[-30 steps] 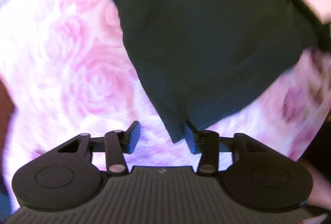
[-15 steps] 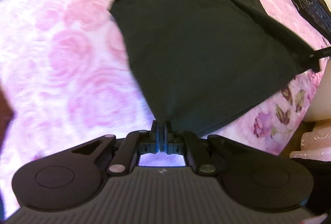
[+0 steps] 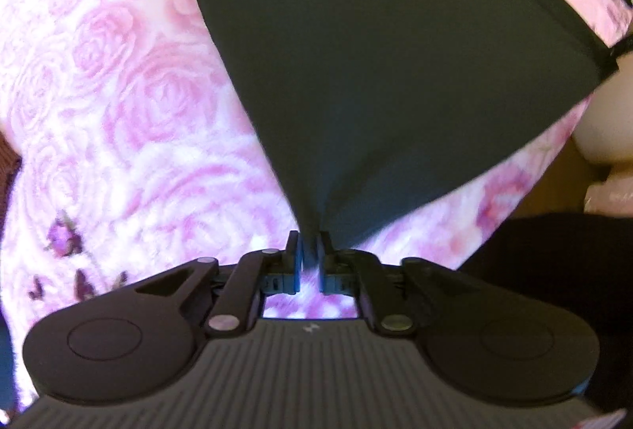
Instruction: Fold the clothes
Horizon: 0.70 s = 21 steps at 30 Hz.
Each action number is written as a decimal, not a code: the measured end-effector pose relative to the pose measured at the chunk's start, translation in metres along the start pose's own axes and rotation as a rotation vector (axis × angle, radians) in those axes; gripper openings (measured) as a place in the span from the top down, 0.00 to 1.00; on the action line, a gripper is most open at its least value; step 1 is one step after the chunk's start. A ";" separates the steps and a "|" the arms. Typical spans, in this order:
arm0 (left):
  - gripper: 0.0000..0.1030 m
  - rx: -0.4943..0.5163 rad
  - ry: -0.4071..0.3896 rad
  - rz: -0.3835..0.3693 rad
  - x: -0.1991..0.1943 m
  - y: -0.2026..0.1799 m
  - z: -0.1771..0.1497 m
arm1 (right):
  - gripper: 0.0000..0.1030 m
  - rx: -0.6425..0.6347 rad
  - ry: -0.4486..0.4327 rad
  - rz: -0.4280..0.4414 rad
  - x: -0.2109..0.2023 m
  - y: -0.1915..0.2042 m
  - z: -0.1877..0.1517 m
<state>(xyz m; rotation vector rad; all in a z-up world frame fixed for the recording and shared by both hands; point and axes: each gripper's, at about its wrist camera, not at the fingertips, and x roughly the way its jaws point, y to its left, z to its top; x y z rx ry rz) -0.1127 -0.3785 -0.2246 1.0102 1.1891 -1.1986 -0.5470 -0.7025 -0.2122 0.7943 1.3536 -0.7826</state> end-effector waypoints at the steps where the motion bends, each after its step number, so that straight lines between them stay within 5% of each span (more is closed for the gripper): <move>1: 0.89 0.011 0.005 0.019 -0.003 0.002 -0.003 | 0.87 -0.020 -0.016 -0.026 -0.007 0.006 0.005; 7: 0.84 -0.027 -0.070 0.076 -0.028 0.030 0.007 | 0.86 -0.153 -0.127 -0.179 -0.050 0.046 0.039; 11: 0.84 -0.027 -0.153 0.082 -0.037 0.048 0.028 | 0.86 -0.390 -0.308 -0.176 -0.060 0.131 0.087; 17: 0.84 -0.030 -0.179 0.094 -0.034 0.059 0.046 | 0.86 -0.737 -0.549 -0.193 -0.016 0.254 0.162; 21: 0.84 -0.063 -0.131 0.109 -0.020 0.056 0.045 | 0.86 -0.867 -0.538 -0.099 0.019 0.300 0.205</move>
